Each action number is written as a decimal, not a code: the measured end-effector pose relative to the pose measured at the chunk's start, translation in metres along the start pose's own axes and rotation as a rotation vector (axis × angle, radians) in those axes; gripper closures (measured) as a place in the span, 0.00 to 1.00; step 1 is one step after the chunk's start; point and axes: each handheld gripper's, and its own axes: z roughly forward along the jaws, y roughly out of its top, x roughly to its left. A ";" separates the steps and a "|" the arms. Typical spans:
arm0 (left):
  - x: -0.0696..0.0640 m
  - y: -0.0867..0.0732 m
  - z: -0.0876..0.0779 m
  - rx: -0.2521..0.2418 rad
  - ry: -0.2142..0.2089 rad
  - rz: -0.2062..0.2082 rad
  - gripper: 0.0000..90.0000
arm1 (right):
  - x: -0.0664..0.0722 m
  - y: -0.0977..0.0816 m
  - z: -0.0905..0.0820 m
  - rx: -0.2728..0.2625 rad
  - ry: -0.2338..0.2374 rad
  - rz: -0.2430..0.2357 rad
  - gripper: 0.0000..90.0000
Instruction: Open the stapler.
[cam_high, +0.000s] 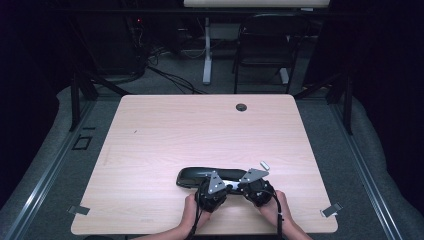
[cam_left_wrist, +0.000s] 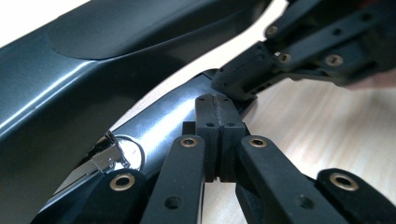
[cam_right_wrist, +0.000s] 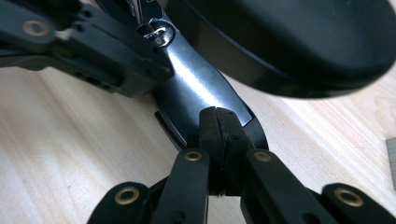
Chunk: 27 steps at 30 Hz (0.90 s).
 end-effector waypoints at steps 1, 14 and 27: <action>0.000 0.000 0.000 0.000 0.000 0.000 1.00 | 0.000 0.000 0.000 0.000 0.000 0.000 1.00; -0.003 0.002 0.002 -0.111 0.044 -0.040 1.00 | 0.006 -0.010 0.003 -0.096 -0.016 0.079 1.00; -0.010 0.003 0.010 -0.163 0.052 -0.092 1.00 | 0.012 -0.014 0.005 -0.144 -0.053 0.088 1.00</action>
